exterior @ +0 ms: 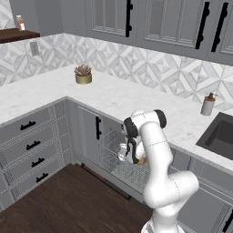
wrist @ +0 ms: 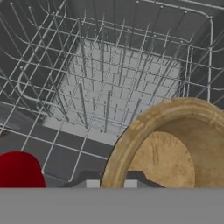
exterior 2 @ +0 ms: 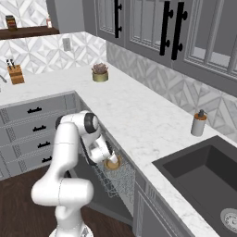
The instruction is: Pick up the cup and bowl from the counter, place them in the dishwasher, and close the dishwasher door.
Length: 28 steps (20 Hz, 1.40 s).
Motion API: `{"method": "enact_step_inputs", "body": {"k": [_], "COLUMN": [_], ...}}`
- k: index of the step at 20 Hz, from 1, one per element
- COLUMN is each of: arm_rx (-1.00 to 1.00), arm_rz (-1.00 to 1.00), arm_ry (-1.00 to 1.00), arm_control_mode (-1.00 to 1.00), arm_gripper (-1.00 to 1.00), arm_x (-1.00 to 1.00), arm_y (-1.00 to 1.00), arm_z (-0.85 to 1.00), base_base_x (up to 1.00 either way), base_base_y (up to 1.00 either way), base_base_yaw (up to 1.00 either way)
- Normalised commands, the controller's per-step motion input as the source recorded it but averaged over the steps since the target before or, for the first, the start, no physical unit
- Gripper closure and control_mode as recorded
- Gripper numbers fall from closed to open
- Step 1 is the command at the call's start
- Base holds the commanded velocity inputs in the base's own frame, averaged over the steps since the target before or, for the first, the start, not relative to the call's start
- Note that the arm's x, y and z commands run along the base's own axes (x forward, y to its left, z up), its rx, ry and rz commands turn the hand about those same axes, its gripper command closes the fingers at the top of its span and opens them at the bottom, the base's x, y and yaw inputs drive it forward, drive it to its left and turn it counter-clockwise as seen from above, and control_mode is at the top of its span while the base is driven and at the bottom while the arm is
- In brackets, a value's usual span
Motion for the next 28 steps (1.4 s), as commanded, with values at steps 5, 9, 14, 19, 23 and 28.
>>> {"method": "enact_step_inputs", "body": {"k": [5,9,14,19,23,28], "arm_rx": [0.00,0.00,-0.06,0.02,0.21,0.19], "arm_rz": [0.00,0.00,0.00,0.00,-0.01,-0.08], "arm_ry": [0.00,0.00,-0.04,-0.01,0.03,0.03], "arm_control_mode": [-1.00,-1.00,-1.00,-1.00,-1.00,-1.00], "arm_gripper": [-1.00,-1.00,-1.00,-1.00,-1.00,-1.00], "arm_x": [0.00,0.00,-0.27,-0.64,-0.69,-0.92], "arm_y": [0.00,0.00,0.12,0.50,0.45,0.68], "arm_z": [0.00,0.02,0.49,1.00,1.00,1.00], "base_base_x": [0.00,0.00,0.00,0.00,0.00,0.00], "base_base_y": [0.00,0.00,0.00,0.00,0.00,0.00], "base_base_yaw": [0.00,0.00,0.00,0.00,0.00,0.00]}}
